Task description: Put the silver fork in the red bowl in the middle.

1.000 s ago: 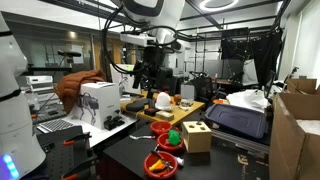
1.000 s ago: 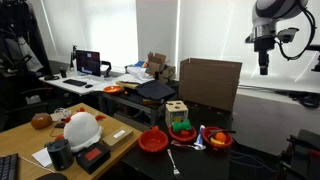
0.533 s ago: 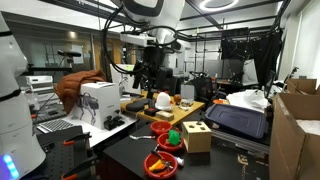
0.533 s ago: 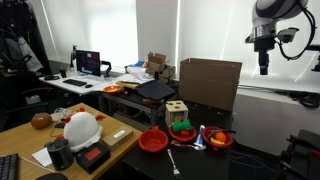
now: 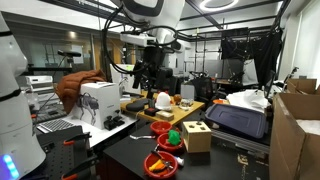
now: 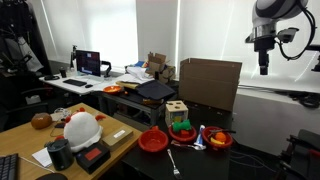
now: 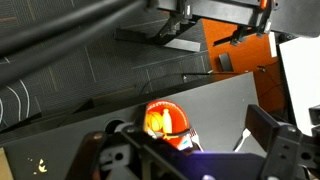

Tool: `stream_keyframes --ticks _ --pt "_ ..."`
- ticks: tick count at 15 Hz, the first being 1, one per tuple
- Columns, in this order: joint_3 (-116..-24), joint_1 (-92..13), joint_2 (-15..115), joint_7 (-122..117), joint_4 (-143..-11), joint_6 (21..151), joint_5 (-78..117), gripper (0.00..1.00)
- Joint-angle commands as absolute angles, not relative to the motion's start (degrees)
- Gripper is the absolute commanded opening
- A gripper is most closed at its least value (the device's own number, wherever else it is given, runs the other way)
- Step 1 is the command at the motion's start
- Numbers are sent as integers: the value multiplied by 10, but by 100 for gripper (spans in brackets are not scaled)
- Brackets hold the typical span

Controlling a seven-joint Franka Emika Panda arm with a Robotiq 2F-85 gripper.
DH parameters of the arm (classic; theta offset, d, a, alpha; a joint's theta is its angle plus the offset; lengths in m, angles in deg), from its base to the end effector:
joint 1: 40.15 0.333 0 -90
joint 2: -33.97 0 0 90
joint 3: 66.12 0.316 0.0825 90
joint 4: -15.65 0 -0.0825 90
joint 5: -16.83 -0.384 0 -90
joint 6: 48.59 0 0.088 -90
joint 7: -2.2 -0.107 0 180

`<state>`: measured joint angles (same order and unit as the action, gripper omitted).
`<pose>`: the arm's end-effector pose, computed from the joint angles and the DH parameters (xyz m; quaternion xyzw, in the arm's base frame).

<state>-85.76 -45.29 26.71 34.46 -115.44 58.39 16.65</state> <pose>0.4177 -0.1935 0.3803 -0.9861 -0.0682 0.1213 0.0912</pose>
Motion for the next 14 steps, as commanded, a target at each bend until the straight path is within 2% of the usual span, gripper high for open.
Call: stream_keyframes --ticks 1,14 --pt "-837 -474 268 347 -1153 582 164 100" --pt "-744 -465 443 286 -1056 661 121 100"
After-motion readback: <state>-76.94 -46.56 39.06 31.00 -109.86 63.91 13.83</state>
